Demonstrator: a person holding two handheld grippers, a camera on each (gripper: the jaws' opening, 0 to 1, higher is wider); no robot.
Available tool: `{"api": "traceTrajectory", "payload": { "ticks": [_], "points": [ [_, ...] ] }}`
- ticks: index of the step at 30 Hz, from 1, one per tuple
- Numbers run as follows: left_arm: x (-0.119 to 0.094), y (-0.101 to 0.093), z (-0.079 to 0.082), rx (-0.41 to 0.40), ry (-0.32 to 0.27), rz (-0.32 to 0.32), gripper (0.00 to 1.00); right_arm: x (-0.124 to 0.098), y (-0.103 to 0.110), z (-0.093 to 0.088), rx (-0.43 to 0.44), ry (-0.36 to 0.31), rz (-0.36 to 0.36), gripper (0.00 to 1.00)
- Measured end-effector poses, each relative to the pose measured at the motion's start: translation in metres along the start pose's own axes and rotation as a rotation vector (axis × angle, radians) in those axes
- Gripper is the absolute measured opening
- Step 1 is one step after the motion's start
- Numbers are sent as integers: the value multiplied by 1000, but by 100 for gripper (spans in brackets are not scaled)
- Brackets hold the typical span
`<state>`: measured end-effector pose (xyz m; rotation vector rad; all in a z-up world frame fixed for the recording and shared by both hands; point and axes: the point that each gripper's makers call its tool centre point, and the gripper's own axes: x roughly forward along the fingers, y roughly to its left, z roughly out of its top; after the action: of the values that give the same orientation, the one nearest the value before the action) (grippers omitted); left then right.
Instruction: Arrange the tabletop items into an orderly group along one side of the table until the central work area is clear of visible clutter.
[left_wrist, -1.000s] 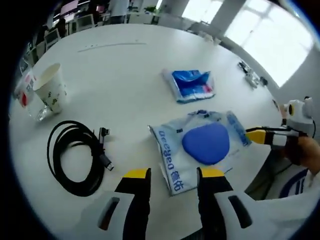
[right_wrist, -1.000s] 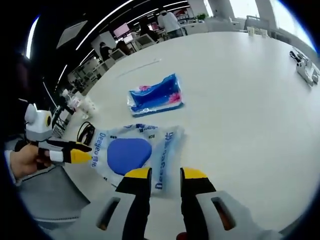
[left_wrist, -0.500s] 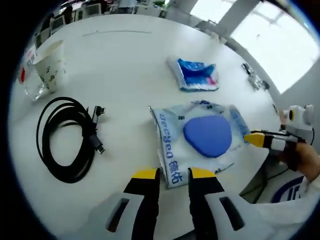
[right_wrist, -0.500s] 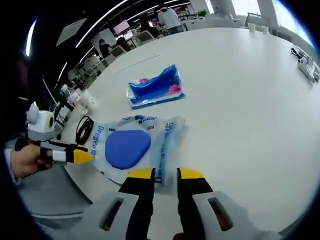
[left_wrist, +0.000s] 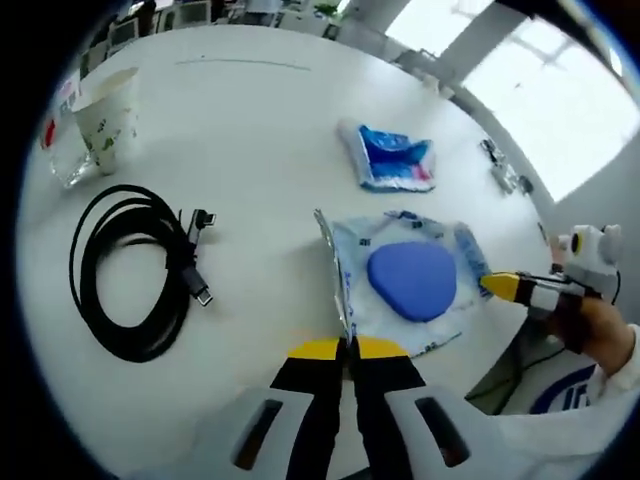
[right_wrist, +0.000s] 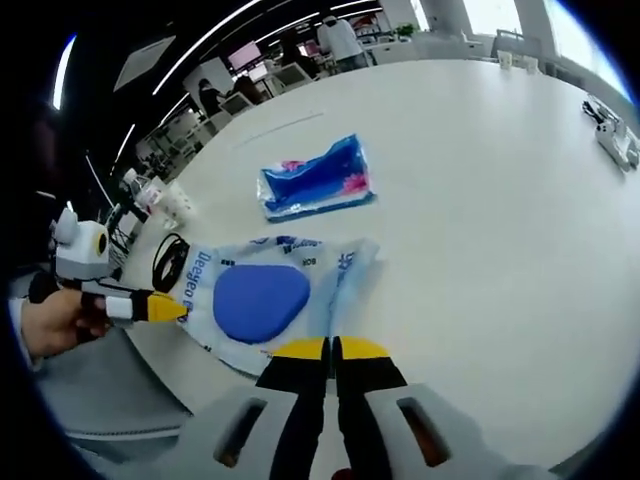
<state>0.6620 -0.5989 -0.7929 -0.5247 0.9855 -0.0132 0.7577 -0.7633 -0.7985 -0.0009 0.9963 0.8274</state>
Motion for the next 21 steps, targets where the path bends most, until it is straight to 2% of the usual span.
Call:
{"api": "traceTrajectory", "payload": {
  "ticks": [5, 8, 21],
  "points": [
    [-6, 0, 8, -4, -33, 2, 0, -2, 6, 5, -6, -20, 4, 0],
    [-11, -1, 12, 44, -46, -1, 0, -3, 7, 8, -18, -31, 4, 0],
    [-31, 0, 26, 37, -104, -5, 0, -10, 27, 24, -18, -84, 18, 0]
  ]
}}
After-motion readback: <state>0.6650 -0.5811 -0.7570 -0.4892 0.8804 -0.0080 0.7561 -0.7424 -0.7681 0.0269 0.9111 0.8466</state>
